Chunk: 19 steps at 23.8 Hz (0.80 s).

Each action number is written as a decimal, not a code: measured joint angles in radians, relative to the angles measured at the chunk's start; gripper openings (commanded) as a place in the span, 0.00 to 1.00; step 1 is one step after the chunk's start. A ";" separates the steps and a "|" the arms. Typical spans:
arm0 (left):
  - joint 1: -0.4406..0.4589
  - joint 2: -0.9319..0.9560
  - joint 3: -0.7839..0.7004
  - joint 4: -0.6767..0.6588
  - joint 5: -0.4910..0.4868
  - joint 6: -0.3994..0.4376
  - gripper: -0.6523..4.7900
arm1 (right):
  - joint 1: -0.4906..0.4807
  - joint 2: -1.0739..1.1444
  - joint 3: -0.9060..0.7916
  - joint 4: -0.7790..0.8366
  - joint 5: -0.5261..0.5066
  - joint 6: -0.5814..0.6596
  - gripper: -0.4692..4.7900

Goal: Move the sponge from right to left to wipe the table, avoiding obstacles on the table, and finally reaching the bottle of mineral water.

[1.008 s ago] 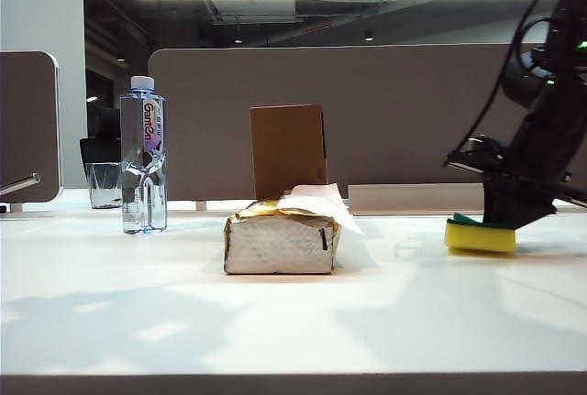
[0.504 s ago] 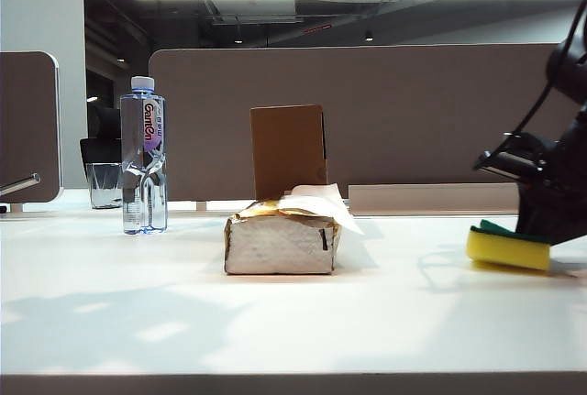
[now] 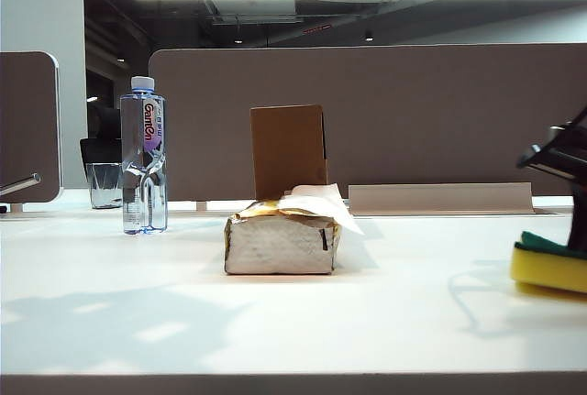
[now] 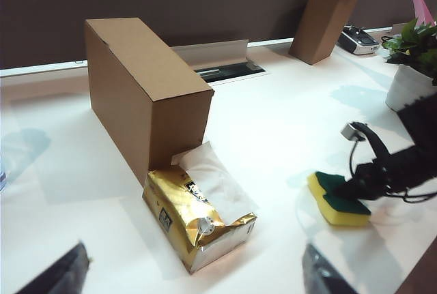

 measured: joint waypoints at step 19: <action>0.000 0.000 0.000 -0.002 0.000 0.000 0.86 | 0.002 -0.350 -0.193 -0.169 0.029 0.040 0.07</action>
